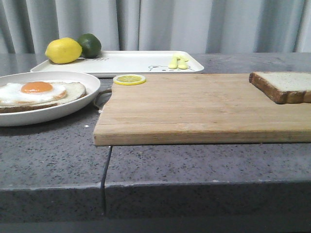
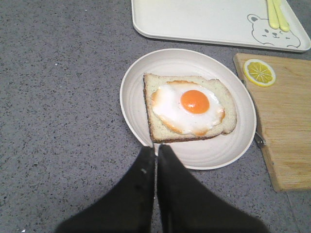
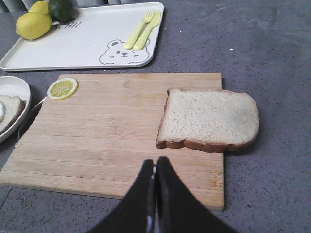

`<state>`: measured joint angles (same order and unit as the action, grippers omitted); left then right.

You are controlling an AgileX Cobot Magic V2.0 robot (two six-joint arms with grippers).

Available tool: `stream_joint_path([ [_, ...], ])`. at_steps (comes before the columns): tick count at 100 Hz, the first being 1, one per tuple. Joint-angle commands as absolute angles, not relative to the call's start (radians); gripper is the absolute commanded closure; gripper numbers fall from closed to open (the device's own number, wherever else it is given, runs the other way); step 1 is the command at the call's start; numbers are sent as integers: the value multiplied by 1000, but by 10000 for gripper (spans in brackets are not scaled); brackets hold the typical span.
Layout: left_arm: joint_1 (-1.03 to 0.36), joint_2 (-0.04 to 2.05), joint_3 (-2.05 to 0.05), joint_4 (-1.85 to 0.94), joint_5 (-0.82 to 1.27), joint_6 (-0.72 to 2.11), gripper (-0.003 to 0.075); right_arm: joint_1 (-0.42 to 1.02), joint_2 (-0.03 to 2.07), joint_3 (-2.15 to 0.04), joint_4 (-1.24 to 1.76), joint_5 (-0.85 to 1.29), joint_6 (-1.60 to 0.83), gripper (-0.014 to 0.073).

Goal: Place bread and move sandwich to tray

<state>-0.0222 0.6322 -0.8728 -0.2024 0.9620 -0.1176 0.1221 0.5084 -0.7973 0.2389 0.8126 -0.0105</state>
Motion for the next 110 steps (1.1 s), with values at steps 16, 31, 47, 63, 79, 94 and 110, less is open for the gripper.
stream_joint_path([
  [16,-29,640,-906,-222,894,-38,734,116,522,-831,249,733,-11,660],
  [31,-29,640,-906,-227,898,18,612,116,522,-831,249,733,-11,583],
  [47,-29,640,-906,-228,898,18,329,116,522,-831,249,732,-11,316],
  [63,-29,640,-906,-228,896,18,127,116,522,-831,249,721,-11,120],
  [79,-29,640,-906,-228,888,18,135,116,522,-831,249,718,-11,117],
  [94,-29,640,-906,-228,888,18,135,116,522,-831,249,716,-11,117],
  [110,-29,640,-906,-228,888,18,135,116,522,-831,249,702,-11,117],
])
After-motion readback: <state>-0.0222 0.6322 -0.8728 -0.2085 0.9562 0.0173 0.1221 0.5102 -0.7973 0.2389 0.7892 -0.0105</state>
